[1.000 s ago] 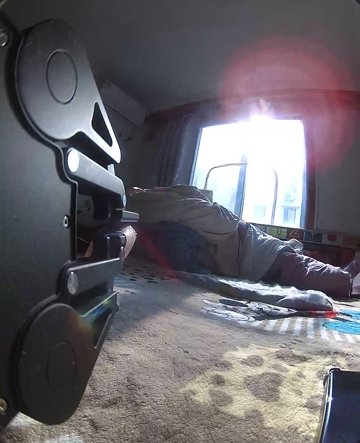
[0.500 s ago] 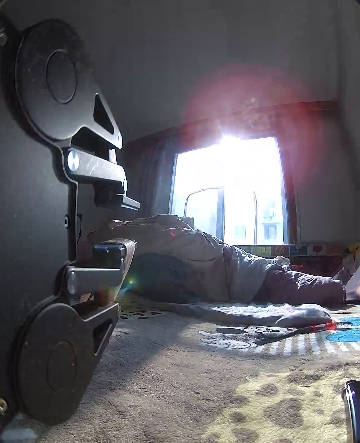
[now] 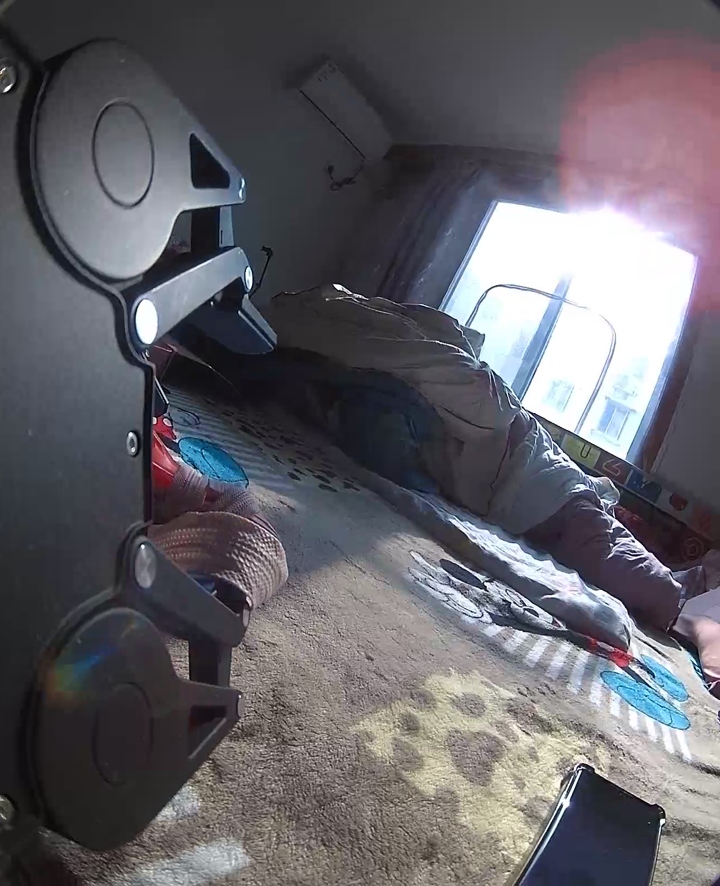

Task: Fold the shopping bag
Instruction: 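Open the right gripper and carry the bundle away with the left gripper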

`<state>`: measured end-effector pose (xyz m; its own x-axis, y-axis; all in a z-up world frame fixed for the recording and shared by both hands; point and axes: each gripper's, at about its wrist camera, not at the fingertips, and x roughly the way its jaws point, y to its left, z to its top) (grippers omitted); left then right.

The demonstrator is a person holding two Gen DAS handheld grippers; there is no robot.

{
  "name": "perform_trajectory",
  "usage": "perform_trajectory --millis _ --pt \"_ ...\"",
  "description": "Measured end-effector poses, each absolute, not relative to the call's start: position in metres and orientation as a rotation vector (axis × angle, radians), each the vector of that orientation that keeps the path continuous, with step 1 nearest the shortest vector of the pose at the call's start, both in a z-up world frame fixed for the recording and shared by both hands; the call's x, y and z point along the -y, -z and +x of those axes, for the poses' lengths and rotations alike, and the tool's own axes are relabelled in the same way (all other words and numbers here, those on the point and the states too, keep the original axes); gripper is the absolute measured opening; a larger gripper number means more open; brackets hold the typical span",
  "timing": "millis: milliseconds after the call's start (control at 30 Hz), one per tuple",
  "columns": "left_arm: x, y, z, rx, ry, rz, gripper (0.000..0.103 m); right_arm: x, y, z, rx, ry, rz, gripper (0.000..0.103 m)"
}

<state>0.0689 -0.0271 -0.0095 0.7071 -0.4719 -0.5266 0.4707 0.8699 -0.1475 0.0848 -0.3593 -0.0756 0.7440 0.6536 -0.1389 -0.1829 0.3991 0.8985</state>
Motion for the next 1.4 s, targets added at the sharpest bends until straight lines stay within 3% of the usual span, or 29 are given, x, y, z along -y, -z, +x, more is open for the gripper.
perform_trajectory --millis 133,233,500,600,633,767,833,1067,1100,1133,1200,1400 --pt "-0.033 0.037 0.057 -0.562 0.471 -0.592 0.075 0.363 0.081 0.069 -0.589 -0.518 1.008 0.083" --pt "-0.047 0.066 0.059 -0.601 0.462 -0.847 0.075 0.364 0.086 0.055 -0.633 -0.51 0.981 0.086" --pt "-0.015 0.09 0.077 -0.726 0.385 -0.979 0.074 0.362 0.099 0.045 -0.701 -0.475 0.883 0.086" --pt "-0.012 0.098 0.084 -0.736 0.375 -1.034 0.053 0.365 0.104 0.042 -0.694 -0.479 0.904 0.085" --pt "-0.011 0.099 0.085 -0.738 0.371 -1.046 0.052 0.366 0.104 0.041 -0.693 -0.48 0.909 0.085" --pt "-0.02 0.105 0.087 -0.721 0.394 -1.181 0.057 0.368 0.103 0.031 -0.685 -0.472 0.916 0.085" --pt "-0.025 0.104 0.088 -0.718 0.378 -1.233 0.073 0.371 0.102 0.027 -0.677 -0.461 0.929 0.086" --pt "0.005 0.097 0.109 -0.819 0.294 -1.11 0.075 0.385 0.1 0.014 -0.657 -0.408 0.94 0.086" --pt "0.011 0.097 0.109 -0.809 0.291 -1.063 0.074 0.389 0.1 0.011 -0.647 -0.39 0.948 0.086" --pt "0.015 0.097 0.109 -0.799 0.281 -1.033 0.059 0.392 0.1 0.01 -0.642 -0.378 0.956 0.086" --pt "0.023 0.101 0.108 -0.777 0.278 -0.983 0.042 0.396 0.102 0.008 -0.638 -0.366 0.97 0.086" --pt "0.033 0.109 0.101 -0.679 0.371 -0.992 0.031 0.397 0.103 0.004 -0.634 -0.363 0.936 0.086"
